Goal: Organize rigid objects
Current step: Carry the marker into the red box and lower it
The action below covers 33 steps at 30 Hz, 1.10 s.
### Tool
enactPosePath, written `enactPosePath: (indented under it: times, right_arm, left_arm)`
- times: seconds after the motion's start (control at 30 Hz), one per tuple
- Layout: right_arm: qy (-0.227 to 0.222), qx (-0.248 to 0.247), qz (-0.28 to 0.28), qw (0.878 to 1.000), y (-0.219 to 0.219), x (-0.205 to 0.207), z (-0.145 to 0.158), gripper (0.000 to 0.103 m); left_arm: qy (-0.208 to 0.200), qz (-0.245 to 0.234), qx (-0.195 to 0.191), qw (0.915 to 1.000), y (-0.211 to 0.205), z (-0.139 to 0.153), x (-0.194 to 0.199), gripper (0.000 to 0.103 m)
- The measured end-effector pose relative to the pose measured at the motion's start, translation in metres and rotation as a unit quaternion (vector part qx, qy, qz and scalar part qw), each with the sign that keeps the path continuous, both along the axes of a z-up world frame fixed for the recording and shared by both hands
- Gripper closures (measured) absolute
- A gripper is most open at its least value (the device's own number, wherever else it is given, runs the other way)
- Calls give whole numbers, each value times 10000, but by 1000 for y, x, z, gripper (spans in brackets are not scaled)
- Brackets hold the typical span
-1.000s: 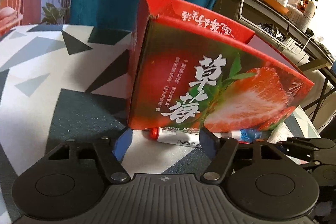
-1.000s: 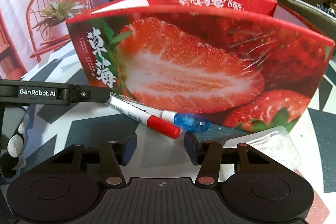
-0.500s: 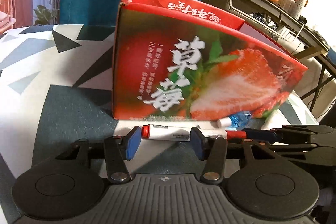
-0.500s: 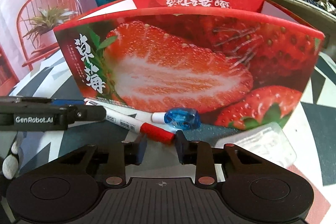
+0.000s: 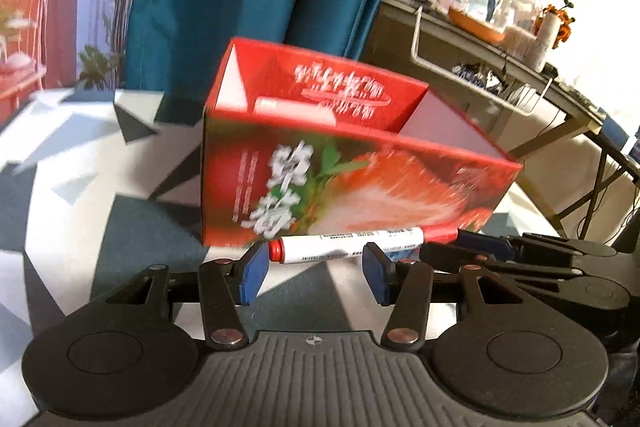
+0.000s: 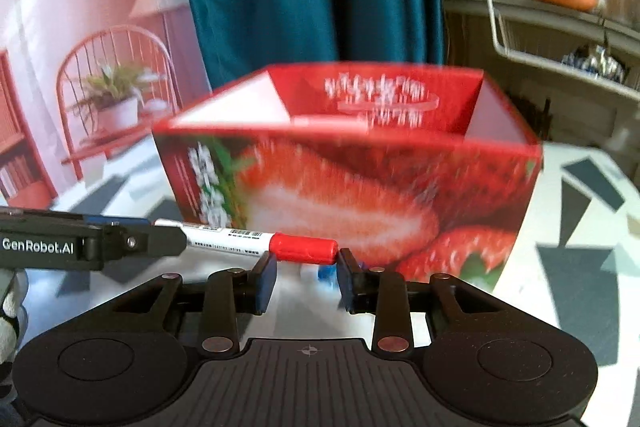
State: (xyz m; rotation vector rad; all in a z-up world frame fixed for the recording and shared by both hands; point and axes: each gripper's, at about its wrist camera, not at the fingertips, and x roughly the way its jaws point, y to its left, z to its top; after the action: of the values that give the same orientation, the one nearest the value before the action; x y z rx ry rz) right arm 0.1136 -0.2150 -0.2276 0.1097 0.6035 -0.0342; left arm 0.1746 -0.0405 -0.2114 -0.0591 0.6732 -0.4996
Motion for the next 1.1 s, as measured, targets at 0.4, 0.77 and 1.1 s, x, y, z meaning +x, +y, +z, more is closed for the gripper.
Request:
enactPosePath:
  times: [0.4,0.77,1.1]
  right_arm:
    - [-819,-240,-38,9963,-29,5,58,73]
    - [-210,204,-185,9994,-72,73,45,73]
    - [297,639,-259,9972,-85,116,20,72]
  left_arm:
    - [-616,-107,-82,9980,-33,61,15,49]
    - [-20,-88,129,9999,-60,48,90,49]
    - [332,101,477,9983,-66,23,123,48]
